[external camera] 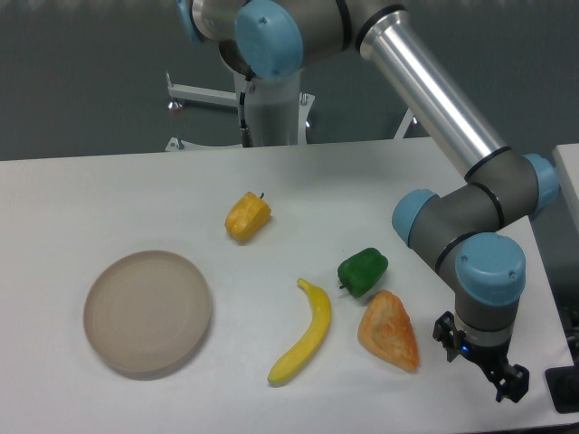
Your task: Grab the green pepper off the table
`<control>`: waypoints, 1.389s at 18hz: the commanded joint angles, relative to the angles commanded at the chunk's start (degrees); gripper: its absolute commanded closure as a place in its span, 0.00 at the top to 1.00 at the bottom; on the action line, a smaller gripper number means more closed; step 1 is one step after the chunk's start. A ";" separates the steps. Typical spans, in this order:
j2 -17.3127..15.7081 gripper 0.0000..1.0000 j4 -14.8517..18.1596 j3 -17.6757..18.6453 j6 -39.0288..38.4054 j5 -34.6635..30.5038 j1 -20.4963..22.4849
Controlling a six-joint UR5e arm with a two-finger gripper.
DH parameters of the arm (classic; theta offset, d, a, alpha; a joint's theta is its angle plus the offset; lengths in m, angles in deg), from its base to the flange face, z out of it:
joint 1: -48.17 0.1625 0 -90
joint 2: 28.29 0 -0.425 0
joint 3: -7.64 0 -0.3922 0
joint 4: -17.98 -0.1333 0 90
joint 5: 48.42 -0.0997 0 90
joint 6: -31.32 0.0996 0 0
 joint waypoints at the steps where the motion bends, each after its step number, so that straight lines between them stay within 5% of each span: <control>1: 0.00 1.00 0.00 0.00 0.00 0.00 0.00; 19: -0.09 1.00 0.17 0.61 -3.95 -0.26 0.00; 25: -2.01 1.00 0.70 3.59 -12.11 0.61 -0.44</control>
